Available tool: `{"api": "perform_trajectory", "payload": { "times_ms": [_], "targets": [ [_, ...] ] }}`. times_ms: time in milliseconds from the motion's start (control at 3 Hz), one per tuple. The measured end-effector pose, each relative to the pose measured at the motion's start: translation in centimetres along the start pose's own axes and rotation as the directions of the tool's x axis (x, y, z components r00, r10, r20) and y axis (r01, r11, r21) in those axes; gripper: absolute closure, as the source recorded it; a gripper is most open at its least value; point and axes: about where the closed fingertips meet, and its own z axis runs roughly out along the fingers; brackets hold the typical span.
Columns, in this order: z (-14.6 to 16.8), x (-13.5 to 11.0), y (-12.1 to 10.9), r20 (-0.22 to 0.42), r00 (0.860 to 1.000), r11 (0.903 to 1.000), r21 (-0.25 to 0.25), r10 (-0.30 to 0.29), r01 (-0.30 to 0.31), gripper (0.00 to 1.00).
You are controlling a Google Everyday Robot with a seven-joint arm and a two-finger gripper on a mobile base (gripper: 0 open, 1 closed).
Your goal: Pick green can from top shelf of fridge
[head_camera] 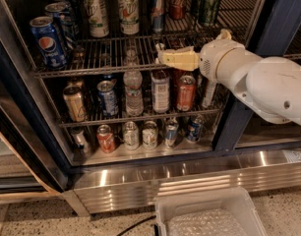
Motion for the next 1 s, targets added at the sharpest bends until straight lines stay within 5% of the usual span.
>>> {"api": "perform_trajectory", "payload": {
  "times_ms": [333,1000],
  "targets": [
    [0.0,0.0,0.0,0.000,1.000,1.0000,0.000,0.000,0.000,0.00],
    [4.2,-1.0,-0.7,0.068,0.998,0.9956,0.094,-0.012,0.006,0.00]
  ]
}}
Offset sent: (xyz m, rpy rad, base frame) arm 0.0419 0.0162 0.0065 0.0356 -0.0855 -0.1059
